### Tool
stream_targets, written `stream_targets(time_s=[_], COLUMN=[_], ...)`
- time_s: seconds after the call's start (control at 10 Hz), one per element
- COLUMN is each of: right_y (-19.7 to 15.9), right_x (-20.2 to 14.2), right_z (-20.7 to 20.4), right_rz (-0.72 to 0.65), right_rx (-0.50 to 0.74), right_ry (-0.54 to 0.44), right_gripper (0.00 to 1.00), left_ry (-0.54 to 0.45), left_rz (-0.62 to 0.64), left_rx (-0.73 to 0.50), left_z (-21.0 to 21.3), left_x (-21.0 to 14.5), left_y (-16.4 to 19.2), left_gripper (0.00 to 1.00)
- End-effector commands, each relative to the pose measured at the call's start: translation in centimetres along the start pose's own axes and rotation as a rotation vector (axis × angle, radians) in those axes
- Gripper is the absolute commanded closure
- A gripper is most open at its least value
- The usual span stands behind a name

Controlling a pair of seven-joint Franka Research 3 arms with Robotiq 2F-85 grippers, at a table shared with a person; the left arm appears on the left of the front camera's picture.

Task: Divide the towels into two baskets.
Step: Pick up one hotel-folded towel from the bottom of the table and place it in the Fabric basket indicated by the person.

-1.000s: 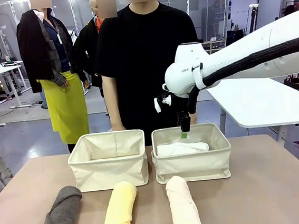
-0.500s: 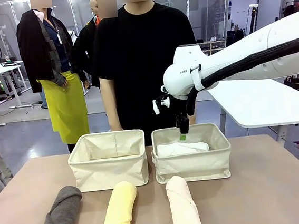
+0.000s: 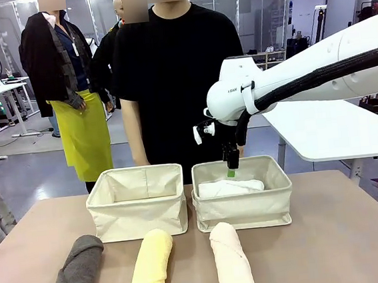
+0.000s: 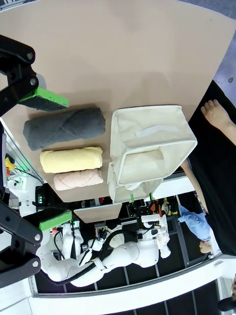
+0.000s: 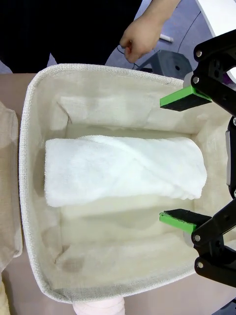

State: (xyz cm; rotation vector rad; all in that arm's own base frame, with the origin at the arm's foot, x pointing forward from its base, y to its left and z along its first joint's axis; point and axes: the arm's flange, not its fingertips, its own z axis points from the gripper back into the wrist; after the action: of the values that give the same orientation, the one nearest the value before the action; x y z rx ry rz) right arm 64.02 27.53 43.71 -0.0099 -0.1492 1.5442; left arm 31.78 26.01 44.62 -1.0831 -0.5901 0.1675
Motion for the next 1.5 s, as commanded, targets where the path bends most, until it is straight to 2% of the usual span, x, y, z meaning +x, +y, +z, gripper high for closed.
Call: stream_targets(time_s=[0.0,0.1,0.2,0.4,0.5,0.6,0.7,0.9,1.0,1.1,1.2,1.4], right_y=[0.0,0.1,1.0,5.3,7.1,8.7,9.9,11.8,12.9,14.2,15.7,18.7], right_x=[0.0,-0.9,-2.0,-5.1,-7.2,-9.8,-13.0,-18.8,-22.2,-25.6,-29.6,-37.0], right_z=[0.0,2.1,3.9,7.6,9.2,10.5,11.4,11.1,10.3,9.2,8.3,8.0], right_rz=[0.0,-0.027,-0.083,-0.151,-0.208,-0.278,-0.394,-0.598,-0.719,-0.794,-0.919,-1.084], right_rx=[0.0,0.006,0.087,0.213,0.24,0.266,0.323,0.419,0.441,0.495,0.509,0.495], right_ry=[0.0,-0.017,-0.074,-0.07,-0.1,-0.144,-0.243,-0.346,-0.366,-0.449,-0.479,-0.684], right_gripper=[0.0,0.0,0.0,0.0,0.0,0.0,0.0,0.0,0.0,0.0,0.0,0.0], left_ry=[-0.008,-0.008,-0.008,-0.008,-0.008,-0.008,-0.008,-0.008,-0.008,-0.008,-0.008,-0.008], left_rz=[-0.006,-0.006,-0.006,-0.006,-0.006,-0.006,-0.006,-0.006,-0.006,-0.006,-0.006,-0.006], left_rx=[-0.014,-0.014,-0.014,-0.014,-0.014,-0.014,-0.014,-0.014,-0.014,-0.014,-0.014,-0.014], left_z=[0.3,0.3,0.3,0.3,0.3,0.3,0.3,0.3,0.3,0.3,0.3,0.3], left_x=[0.0,0.0,0.0,0.0,0.0,0.0,0.0,0.0,0.0,0.0,0.0,0.0], left_y=[-0.1,-0.1,-0.1,-0.1,-0.1,-0.1,-0.1,-0.1,-0.1,-0.1,-0.1,-0.1], left_gripper=[0.0,0.0,0.0,0.0,0.0,0.0,0.0,0.0,0.0,0.0,0.0,0.0])
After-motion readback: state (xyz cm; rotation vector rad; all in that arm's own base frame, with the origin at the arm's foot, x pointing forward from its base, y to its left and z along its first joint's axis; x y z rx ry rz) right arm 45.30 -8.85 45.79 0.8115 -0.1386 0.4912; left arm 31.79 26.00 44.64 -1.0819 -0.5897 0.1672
